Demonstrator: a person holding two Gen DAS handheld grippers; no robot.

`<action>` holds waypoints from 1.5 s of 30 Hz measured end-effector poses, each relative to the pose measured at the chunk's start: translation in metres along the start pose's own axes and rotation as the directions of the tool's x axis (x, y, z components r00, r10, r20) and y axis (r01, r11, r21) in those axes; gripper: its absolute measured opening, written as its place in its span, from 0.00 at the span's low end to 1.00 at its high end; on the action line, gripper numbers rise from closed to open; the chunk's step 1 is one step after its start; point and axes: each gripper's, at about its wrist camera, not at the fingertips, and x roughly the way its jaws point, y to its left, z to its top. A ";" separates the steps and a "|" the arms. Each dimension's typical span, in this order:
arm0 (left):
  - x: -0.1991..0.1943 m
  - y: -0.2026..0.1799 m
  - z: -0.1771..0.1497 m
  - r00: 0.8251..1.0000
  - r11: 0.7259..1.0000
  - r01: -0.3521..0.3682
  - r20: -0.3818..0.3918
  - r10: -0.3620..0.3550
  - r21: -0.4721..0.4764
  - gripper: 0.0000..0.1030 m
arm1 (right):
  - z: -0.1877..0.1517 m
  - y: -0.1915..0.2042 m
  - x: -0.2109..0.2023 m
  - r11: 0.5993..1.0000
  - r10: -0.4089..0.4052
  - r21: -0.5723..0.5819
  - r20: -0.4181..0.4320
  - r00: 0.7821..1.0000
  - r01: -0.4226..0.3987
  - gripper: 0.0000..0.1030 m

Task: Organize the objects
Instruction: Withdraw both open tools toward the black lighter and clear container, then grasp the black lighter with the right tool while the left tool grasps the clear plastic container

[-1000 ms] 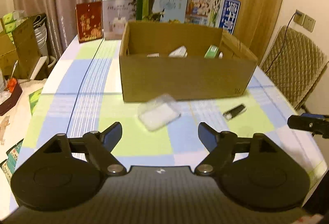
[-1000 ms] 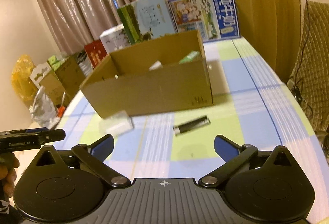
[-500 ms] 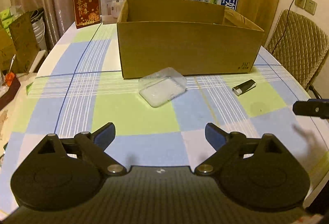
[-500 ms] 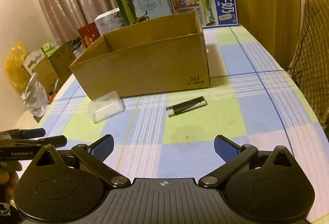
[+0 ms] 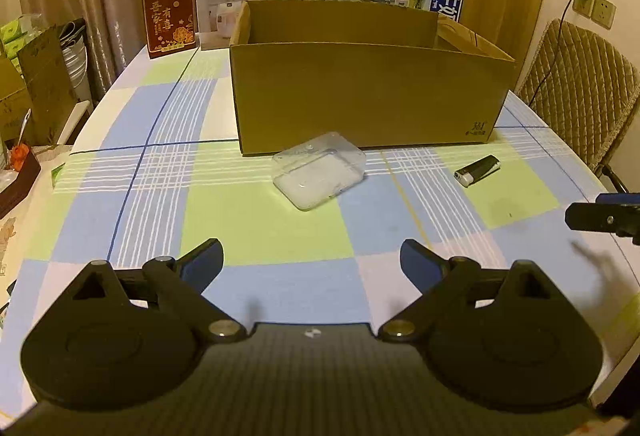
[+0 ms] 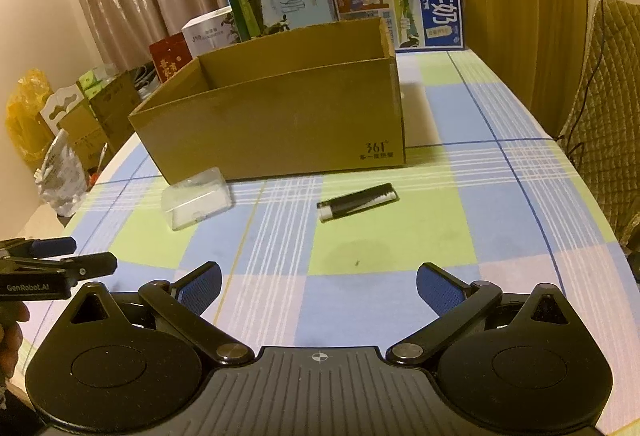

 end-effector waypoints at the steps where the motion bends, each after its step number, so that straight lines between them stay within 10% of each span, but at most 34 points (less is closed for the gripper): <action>1: 0.001 0.000 0.000 1.000 1.000 0.000 -0.001 0.000 -0.001 0.90 | 0.000 -0.001 0.000 1.000 -0.001 0.002 0.001 1.000 0.001 0.98; 21: 0.032 0.001 0.023 1.000 0.992 0.024 -0.013 -0.023 0.126 0.91 | 0.008 -0.005 0.018 0.997 -0.004 -0.080 -0.009 1.000 0.004 0.98; 45: 0.109 0.011 0.059 0.995 0.968 0.096 -0.050 -0.087 0.233 0.91 | 0.037 -0.030 0.140 0.975 -0.037 -0.220 -0.031 0.999 0.030 0.98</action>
